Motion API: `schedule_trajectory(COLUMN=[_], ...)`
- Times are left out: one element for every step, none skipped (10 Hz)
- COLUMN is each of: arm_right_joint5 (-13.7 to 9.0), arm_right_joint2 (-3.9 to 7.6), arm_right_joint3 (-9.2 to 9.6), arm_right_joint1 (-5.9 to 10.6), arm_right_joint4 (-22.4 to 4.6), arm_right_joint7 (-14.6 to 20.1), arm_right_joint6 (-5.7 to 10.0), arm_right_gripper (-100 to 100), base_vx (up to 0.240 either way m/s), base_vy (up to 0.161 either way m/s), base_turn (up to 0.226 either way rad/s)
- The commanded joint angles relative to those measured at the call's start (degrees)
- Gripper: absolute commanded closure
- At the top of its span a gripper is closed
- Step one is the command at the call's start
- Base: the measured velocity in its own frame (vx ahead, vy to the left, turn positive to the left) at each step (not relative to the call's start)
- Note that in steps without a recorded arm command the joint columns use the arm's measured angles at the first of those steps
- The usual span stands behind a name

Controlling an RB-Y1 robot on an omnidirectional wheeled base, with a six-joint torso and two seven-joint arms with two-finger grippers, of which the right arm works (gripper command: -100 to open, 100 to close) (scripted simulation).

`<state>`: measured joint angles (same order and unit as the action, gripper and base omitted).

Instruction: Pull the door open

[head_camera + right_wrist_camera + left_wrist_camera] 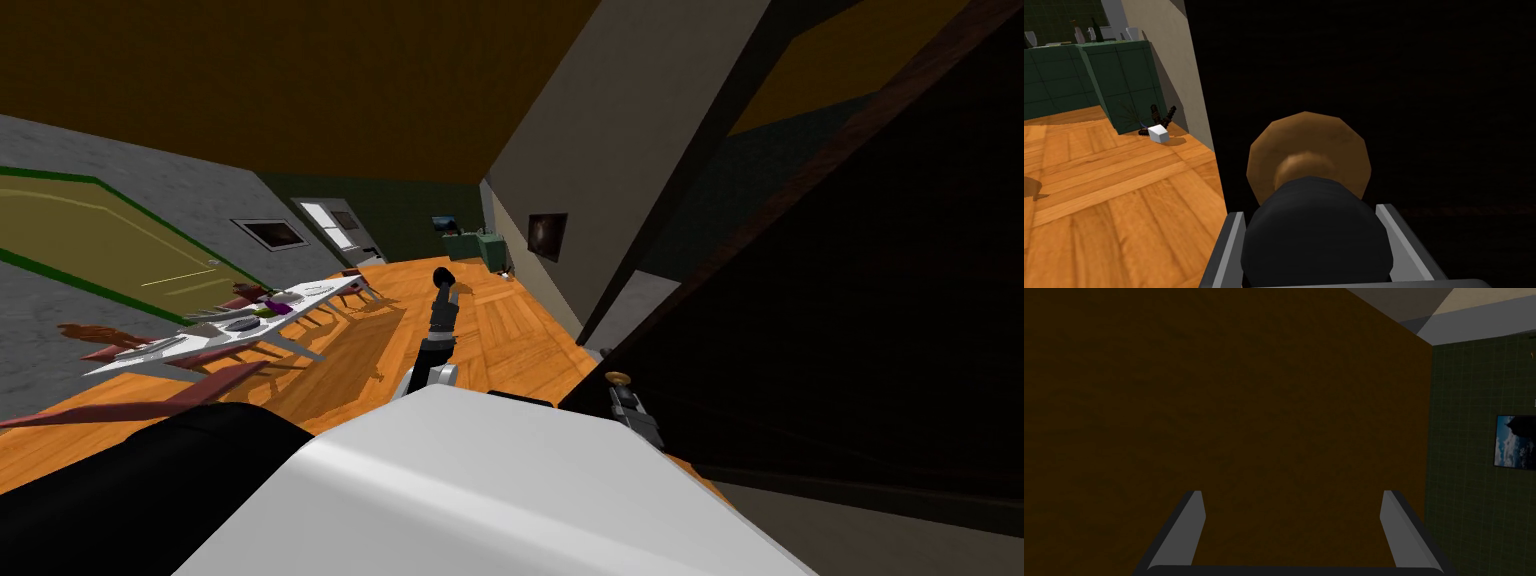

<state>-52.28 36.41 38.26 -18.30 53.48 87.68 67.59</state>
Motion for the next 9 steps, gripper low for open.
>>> schedule_trajectory(arm_right_joint5=[0.41,0.61,0.81,1.0,1.17,1.31,1.5,1.43,1.74], arm_right_joint2=[0.38,0.68,0.98,1.27,1.53,1.76,2.05,1.76,1.85], arm_right_joint3=[0.96,1.46,1.95,2.41,2.84,3.21,3.69,3.47,3.92], arm_right_joint1=[-0.24,-0.25,-0.25,-0.26,-0.27,-0.28,-0.29,-0.14,0.01], arm_right_joint4=[-0.46,-0.86,-1.26,-1.64,-1.98,-2.28,-2.67,-2.71,-3.34], arm_right_joint7=[0.83,1.35,1.87,2.36,2.81,3.2,3.7,3.38,3.99], arm_right_joint6=[1.1,1.75,2.39,3.01,3.57,4.05,4.68,4.03,4.4], arm_right_gripper=[100,100,100,100,100,100,100,100,100], base_vx=[-0.237,-0.198,-0.182,-0.197,-0.218,-0.212,-0.203,-0.088,-0.142], base_vy=[-0.033,-0.039,-0.034,-0.044,-0.031,-0.013,-0.029,-0.017,-0.052], base_turn=[0.112,0.12,0.121,0.122,0.117,0.094,0.097,0.023,0.125])
